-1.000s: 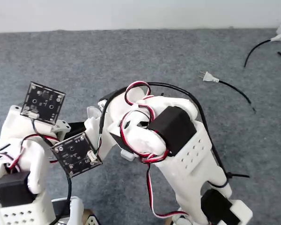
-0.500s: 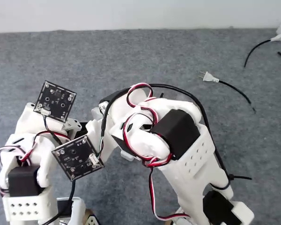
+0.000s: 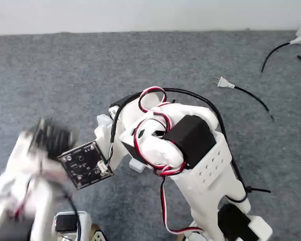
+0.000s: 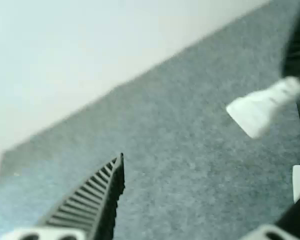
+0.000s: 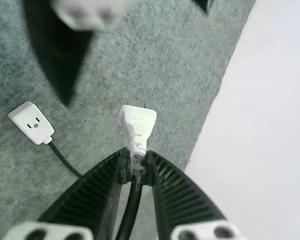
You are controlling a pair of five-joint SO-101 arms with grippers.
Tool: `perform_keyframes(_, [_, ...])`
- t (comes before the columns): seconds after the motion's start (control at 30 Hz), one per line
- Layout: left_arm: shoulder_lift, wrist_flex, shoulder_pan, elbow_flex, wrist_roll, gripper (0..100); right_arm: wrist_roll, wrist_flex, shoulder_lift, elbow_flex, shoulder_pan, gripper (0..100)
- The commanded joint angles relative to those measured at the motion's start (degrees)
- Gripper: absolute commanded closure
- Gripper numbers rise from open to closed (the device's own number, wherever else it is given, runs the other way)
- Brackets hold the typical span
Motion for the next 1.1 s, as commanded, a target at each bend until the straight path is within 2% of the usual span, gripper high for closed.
perform_keyframes(0.0, [-6.0, 7.7, -0.1, -3.7, -6.0, 50, -0.7, 2.3, -1.7, 0.1, 0.8, 98.8])
perform_keyframes(0.13, [-7.6, 9.9, -6.9, -3.8, -8.7, 50, -0.4, 2.3, -1.8, 4.1, 0.9, 98.8])
perform_keyframes(0.23, [-8.4, 7.3, -15.2, -3.7, -10.2, 50, -0.4, 2.2, -2.1, 5.6, 0.9, 98.8])
perform_keyframes(0.33, [-8.8, 5.9, -19.9, -3.6, -10.0, 50, -0.4, 1.8, -2.6, 4.9, 0.9, 98.8])
perform_keyframes(0.87, [-9.1, 3.9, -20.4, 6.7, -7.5, 50, -0.4, 2.2, -6.4, -1.4, 0.8, 98.8])
perform_keyframes(1.07, [-9.1, 0.4, -20.7, 10.6, 1.0, 50, -0.4, 2.2, -7.4, -1.1, 2.8, 98.8])
